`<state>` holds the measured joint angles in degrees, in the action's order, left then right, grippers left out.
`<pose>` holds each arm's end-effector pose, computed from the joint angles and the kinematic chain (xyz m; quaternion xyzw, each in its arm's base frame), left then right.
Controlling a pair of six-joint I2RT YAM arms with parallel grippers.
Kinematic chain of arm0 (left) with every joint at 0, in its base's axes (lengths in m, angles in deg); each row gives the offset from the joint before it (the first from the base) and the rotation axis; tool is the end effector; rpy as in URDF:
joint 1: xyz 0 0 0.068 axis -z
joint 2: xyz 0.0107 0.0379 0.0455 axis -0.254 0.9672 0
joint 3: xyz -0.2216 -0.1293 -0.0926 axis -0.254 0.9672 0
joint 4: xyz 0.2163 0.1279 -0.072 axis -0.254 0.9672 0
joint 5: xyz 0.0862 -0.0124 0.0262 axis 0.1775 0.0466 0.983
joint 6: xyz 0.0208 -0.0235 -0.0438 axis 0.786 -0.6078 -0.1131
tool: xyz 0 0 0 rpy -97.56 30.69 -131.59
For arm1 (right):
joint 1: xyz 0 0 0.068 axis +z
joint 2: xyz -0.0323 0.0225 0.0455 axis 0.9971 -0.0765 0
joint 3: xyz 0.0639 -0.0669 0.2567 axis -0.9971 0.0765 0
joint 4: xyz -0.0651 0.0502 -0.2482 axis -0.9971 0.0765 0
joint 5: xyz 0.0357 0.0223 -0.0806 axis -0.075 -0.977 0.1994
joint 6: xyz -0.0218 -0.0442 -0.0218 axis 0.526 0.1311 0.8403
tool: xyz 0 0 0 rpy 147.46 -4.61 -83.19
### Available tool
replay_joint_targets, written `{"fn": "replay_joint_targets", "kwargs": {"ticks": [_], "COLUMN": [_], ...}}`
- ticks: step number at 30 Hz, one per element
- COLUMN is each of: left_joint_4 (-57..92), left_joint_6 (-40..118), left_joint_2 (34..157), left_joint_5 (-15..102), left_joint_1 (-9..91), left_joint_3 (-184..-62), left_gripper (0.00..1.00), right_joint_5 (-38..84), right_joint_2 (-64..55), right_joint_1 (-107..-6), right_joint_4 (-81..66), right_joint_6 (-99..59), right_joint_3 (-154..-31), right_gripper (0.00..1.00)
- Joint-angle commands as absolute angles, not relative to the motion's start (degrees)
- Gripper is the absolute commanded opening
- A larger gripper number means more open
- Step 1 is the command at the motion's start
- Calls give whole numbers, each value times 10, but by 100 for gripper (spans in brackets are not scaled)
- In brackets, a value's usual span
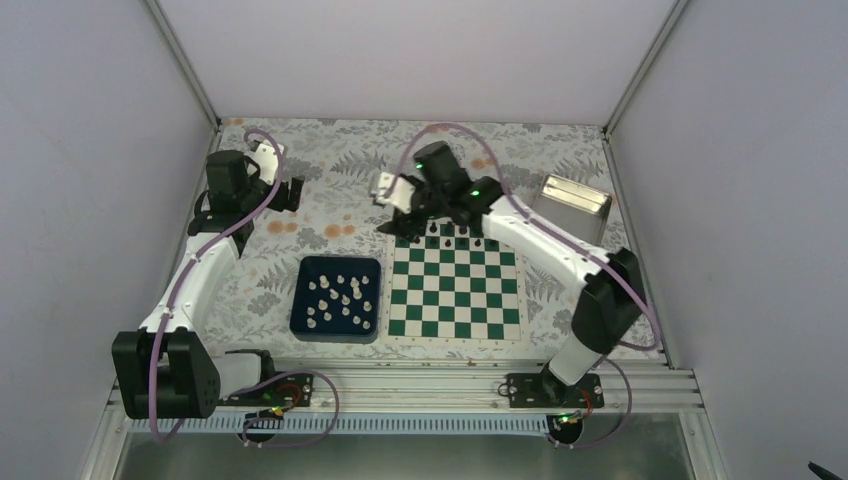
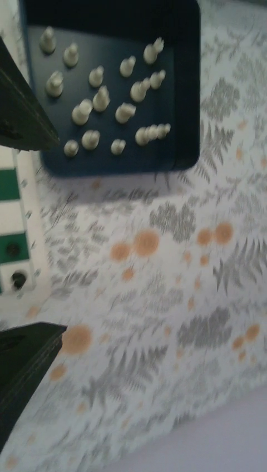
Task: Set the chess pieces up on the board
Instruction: Pick up the chess piece from the storage box.
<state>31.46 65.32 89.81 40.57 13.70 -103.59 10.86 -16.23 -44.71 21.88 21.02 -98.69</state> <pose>0.2745 -0.0021 0.2965 0.1515 0.8421 -0.0150 0.5174 0.2683 0.2486 0.3191 -0.6026 0.6666 0.1829 0.3988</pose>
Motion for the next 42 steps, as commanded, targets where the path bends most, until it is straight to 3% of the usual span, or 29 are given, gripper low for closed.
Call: {"fn": "replay_joint_targets", "kwargs": {"ticks": [1,7,13,21,25,42], "left_joint_4": [305,301,300,297,298,298], "left_joint_6": [662,664,659,659,659,653], "left_joint_2": [896,894,900,896,896,886], "left_joint_5": [415,424,425,425,425,415], "left_joint_1": [135,134,133,133,133,124], "left_joint_3": [-1046,-1041,-1041,-1033,-1033,-1021], "left_gripper": [100,100,100,100,100,100], "right_joint_5": [125,160,185,185,187,189], "right_joint_2": [-234,-344,-378,-403,-408,-438], "right_joint_1": [-381,-316,-278,-263,-260,-253], "right_joint_4": [287,380,393,402,382,341], "right_joint_6": [222,218,229,224,221,215], "right_joint_3": [-1050,-1123,-1115,-1107,-1094,-1101], "right_gripper": [74,44,36,30,34,37]}}
